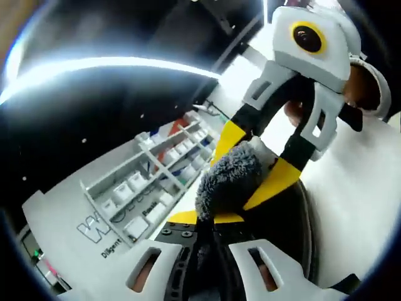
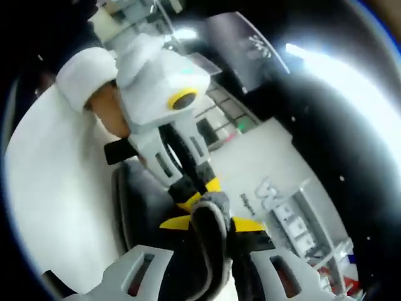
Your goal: Open the folded towel by lifting each exposed corner and separating the folded layers until the towel lies flat within the target outline without major curled edges
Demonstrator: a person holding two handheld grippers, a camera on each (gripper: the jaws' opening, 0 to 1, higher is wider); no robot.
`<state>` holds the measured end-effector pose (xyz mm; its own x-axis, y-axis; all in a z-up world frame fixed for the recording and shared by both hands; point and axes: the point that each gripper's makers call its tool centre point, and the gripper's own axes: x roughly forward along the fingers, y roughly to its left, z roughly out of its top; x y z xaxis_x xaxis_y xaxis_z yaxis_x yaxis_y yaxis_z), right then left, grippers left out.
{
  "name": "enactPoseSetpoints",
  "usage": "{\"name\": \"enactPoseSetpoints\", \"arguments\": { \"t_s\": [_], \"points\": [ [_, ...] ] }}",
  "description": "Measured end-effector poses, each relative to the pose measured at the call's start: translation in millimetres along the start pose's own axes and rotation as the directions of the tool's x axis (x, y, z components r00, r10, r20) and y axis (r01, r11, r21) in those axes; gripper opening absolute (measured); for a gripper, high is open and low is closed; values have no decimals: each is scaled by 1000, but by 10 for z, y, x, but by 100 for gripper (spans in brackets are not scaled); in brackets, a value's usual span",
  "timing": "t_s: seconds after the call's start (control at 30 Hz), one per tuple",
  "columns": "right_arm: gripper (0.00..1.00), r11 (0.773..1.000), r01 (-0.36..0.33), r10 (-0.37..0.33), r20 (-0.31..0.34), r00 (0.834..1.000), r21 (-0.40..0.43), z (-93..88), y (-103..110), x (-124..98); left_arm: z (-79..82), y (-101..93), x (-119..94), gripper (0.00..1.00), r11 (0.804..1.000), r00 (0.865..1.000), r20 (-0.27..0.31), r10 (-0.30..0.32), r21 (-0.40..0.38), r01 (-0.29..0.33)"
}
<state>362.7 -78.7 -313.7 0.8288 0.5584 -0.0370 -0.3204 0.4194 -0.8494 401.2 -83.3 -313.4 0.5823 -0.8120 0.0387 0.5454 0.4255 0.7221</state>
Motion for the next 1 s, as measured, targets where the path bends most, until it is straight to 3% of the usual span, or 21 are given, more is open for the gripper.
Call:
{"name": "enactPoseSetpoints", "arguments": {
  "t_s": [0.23, 0.47, 0.67, 0.83, 0.87, 1.0],
  "points": [
    [5, 998, 21, -23, 33, 999, 59, 55, -78, -50, -15, -7, 12, 5, 997, 1000, -13, 18, 75, -17],
    [1, 978, -21, 8, 65, 998, 209, 76, -39, -41, -6, -9, 9, 9, 995, 1000, -14, 23, 96, -21],
    [0, 920, -35, -1, 93, 996, 390, 50, -105, -66, -39, 0, 10, 12, 996, 999, -27, 26, 90, -24],
    [0, 830, -14, -46, 94, 995, 557, -33, -235, -111, -110, 27, 17, 14, 997, 998, -53, 32, 77, -28],
    [0, 798, -20, -54, 104, 993, 602, -38, -259, -121, -120, 33, 16, 15, 997, 998, -57, 33, 72, -29],
    [0, 610, -33, -83, 105, 991, 792, -176, -361, -167, -167, 69, 17, 15, 997, 996, -76, 46, 61, -42]
  ]
}}
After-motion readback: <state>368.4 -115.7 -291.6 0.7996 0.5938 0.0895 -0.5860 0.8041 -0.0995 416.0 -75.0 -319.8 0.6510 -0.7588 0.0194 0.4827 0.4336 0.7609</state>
